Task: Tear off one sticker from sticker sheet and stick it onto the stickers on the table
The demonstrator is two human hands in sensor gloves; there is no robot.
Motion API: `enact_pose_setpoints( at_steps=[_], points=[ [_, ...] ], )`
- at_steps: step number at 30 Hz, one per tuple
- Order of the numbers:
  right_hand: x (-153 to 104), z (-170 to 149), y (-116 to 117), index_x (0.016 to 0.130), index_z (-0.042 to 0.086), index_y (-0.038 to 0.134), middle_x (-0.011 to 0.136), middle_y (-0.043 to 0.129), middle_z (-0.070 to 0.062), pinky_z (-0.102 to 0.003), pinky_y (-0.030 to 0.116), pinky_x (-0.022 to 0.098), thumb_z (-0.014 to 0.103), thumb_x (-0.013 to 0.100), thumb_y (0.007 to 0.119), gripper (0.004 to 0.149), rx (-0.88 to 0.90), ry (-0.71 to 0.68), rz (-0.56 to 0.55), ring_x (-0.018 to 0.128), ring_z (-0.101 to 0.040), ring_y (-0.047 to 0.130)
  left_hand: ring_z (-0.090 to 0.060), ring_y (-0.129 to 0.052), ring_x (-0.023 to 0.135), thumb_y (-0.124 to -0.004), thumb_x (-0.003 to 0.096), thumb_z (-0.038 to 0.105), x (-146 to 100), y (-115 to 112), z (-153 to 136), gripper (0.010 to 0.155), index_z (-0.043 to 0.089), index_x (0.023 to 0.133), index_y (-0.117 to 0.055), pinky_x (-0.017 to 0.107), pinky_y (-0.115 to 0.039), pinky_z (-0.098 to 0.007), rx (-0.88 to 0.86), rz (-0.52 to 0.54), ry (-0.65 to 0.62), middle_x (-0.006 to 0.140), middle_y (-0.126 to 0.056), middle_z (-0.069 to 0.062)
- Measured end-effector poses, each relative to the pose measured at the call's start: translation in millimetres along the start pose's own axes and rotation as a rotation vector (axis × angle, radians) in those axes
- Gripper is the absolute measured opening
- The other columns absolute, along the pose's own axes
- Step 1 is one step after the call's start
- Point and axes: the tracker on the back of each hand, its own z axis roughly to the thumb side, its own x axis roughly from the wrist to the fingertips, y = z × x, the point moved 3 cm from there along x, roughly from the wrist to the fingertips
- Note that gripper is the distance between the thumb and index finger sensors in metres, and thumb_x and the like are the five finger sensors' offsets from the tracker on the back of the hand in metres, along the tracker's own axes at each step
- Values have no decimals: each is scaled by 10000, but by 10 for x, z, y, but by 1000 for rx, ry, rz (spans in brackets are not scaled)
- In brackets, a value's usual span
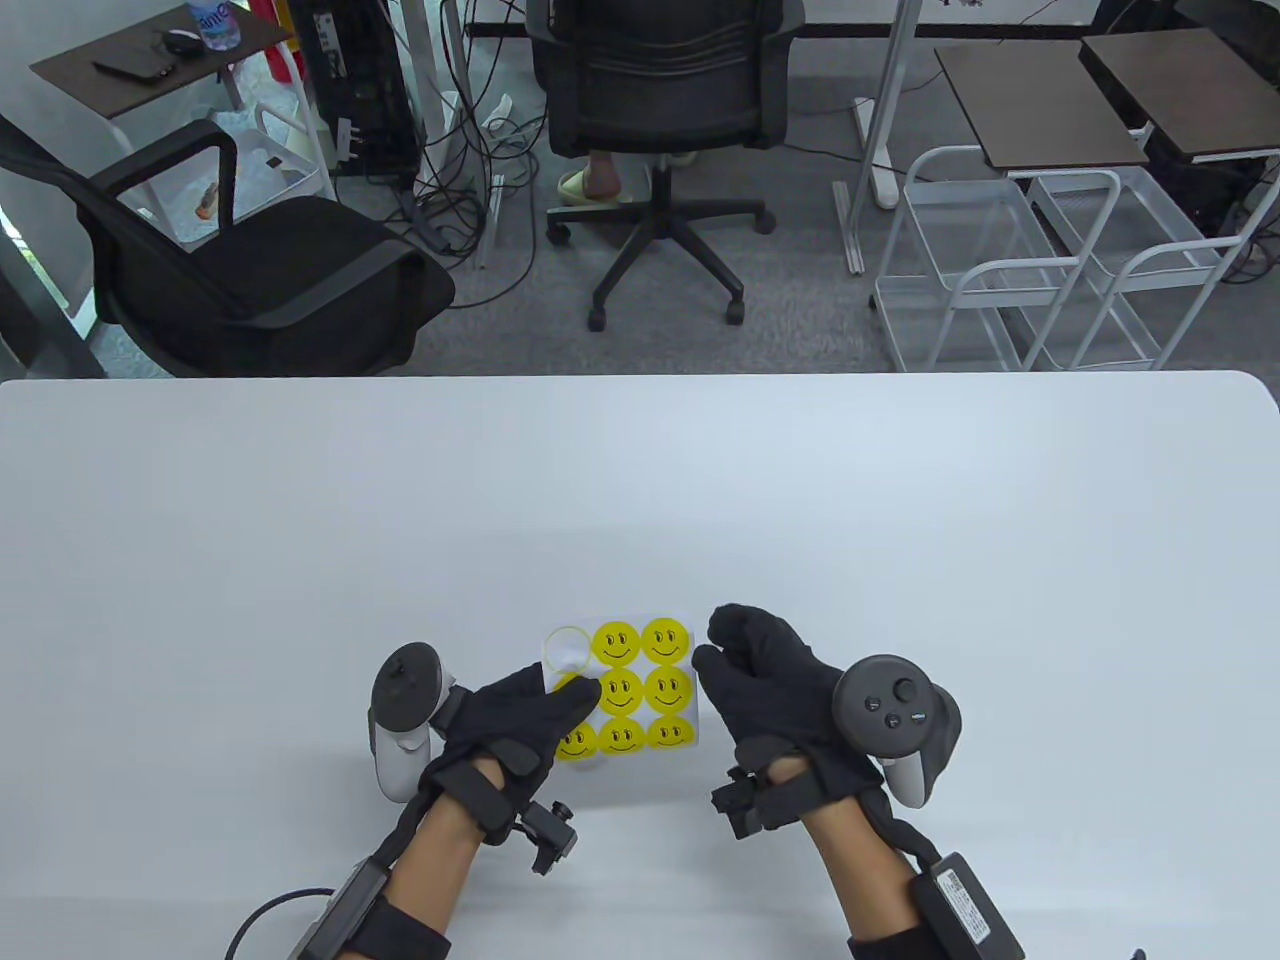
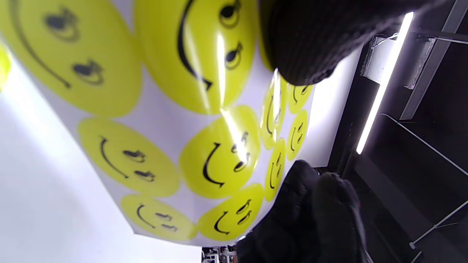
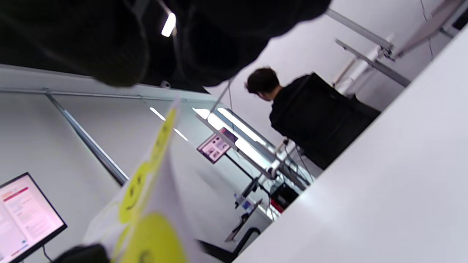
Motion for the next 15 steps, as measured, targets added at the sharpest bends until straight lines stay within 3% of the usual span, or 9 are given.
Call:
enact_pose_setpoints(
  at_steps=[3, 6, 10, 15],
  points=[
    [-46, 206, -7, 889, 108, 776, 564, 905, -15, -272, 771, 47, 485, 466, 851, 572, -119, -136, -42, 139, -45, 841, -282, -1105, 650, -801, 533, 360, 0, -20, 0, 453, 94, 899, -824, 424, -954, -395, 40, 5, 5, 795, -1046, -70],
    [-52, 336, 152, 899, 109, 784, 575, 909, -22, -279, 774, 56, 479, 462, 860, 577, -163, -228, 89, 147, -52, 845, -290, -1102, 653, -798, 532, 357, 1, -47, -7, 457, 89, 901, -822, 427, -950, -402, 84, -6, 9, 798, -1043, -78],
    [-87, 416, 377, 911, 102, 800, 565, 914, -28, -295, 774, 55, 447, 455, 883, 578, -245, -281, 185, 142, -67, 848, -309, -1086, 676, -792, 534, 350, 9, -80, -27, 461, 90, 915, -810, 443, -940, -416, 96, -38, 20, 820, -1028, -91],
    [-99, 504, 461, 875, 81, 842, 515, 935, -18, -302, 779, 39, 447, 445, 900, 568, -396, -268, 146, 115, -68, 851, -321, -1070, 697, -786, 539, 342, 24, -138, -48, 464, 96, 931, -798, 458, -928, -427, 114, -80, 29, 839, -1015, -92]
  ],
)
